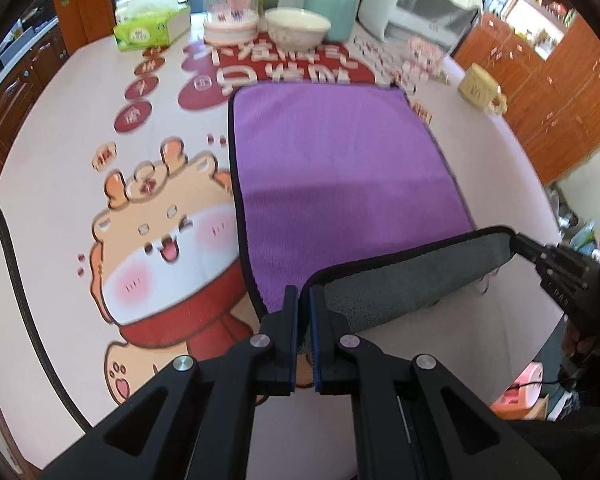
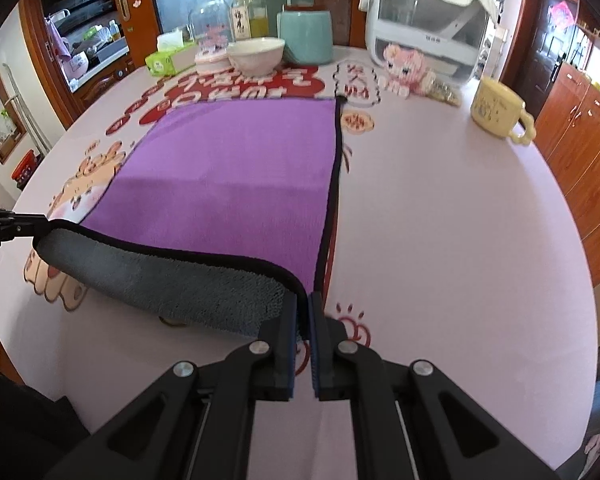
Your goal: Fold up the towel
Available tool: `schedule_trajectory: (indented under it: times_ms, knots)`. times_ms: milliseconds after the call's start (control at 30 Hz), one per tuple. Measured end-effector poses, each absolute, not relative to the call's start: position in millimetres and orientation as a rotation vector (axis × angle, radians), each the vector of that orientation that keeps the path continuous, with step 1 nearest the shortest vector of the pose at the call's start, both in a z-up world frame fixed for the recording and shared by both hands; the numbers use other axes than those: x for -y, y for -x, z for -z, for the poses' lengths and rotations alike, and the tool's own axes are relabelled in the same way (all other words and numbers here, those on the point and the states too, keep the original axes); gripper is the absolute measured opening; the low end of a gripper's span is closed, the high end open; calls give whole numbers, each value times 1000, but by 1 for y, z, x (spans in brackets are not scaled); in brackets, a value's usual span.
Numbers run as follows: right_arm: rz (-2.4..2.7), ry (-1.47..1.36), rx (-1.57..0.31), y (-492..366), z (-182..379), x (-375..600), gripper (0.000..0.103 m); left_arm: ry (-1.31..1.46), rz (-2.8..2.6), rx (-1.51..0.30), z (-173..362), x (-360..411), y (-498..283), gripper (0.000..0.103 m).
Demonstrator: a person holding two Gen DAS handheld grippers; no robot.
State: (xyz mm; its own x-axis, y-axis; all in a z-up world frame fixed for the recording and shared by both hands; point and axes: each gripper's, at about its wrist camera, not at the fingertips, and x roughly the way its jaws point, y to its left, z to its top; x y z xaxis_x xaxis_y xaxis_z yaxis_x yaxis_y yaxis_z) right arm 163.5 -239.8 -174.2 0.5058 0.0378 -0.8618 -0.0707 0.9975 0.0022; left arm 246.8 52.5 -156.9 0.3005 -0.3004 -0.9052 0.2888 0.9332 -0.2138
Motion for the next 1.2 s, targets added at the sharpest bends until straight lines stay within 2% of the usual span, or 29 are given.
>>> schedule_trajectory:
  times_ms: [367,667,900,1200]
  knots:
    - [-5,36,-902,-196,127,242,5,6,416,-1029,101,-48,-290,3]
    - [5,79,-829,-256,101,241,5,-25,413,-939,83,-36,-344,3]
    - [-12,108,-813,-312,104,240,5,-21,386,-936,95,-31,-391,3]
    - [-28,97,-870,-374,145,248,5,-19,336,-1020,148,-27,-447,3]
